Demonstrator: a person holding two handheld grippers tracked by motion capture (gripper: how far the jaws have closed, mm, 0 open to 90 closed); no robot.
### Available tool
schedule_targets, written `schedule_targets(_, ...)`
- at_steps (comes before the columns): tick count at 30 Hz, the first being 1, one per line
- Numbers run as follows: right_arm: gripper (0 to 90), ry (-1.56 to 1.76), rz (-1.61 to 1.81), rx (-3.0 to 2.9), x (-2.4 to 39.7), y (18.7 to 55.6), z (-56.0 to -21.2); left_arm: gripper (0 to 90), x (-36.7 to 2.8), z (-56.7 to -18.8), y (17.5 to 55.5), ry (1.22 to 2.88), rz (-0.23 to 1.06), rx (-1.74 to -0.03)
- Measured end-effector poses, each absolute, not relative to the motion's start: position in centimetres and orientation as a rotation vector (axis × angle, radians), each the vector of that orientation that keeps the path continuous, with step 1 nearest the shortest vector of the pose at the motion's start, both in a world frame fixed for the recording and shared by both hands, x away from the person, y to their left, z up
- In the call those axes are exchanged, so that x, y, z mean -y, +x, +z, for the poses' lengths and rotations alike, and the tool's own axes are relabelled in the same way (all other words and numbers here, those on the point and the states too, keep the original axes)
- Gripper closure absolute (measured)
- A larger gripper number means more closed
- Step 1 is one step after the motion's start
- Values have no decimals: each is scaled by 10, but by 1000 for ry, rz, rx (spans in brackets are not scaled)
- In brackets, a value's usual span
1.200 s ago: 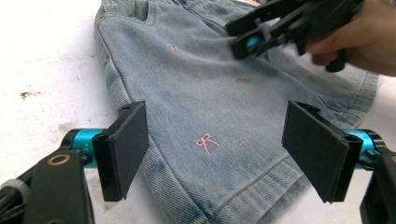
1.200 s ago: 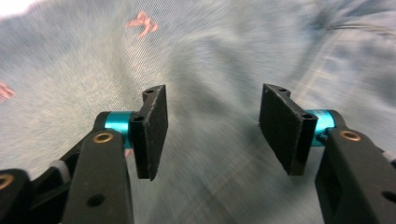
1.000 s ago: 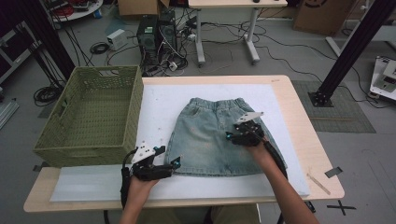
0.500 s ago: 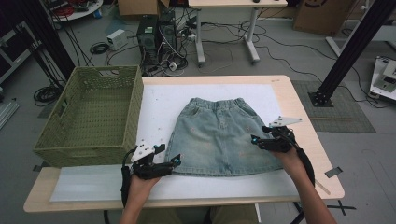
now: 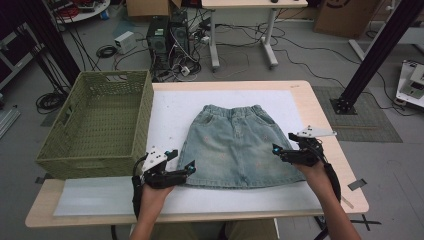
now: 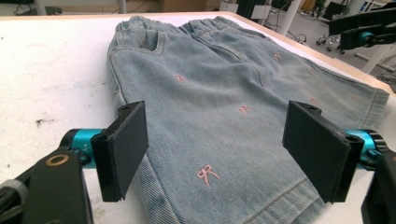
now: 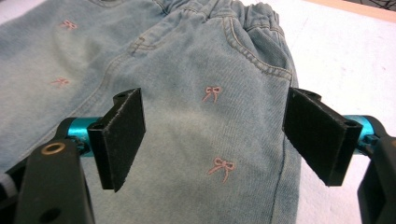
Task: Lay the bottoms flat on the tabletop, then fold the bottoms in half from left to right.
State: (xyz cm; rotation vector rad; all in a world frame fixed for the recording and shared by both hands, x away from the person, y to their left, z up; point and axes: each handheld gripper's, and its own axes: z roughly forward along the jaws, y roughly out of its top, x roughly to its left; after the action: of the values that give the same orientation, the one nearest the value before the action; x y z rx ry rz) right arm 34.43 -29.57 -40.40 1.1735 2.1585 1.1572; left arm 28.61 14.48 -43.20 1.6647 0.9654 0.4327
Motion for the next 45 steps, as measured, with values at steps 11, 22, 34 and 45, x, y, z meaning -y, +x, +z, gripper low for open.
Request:
schedule_targets(11,213,1150,1285,-2125,296,339,-402,224,-144,-435,286,1715,427,-1001)
schedule_targets(22,213,1117,1323,-2127,284,336,-405,224,-144,-443,285,1765,426,-1050)
schedule_targets(34,219,1095,1322,-2156,283,332,-405,239,-141,-449,288,1809,425,-1172)
schedule_targets(45,219,1093,1319,-2168,282,332,-407,348,-136,-451,291,1877,441,-1223)
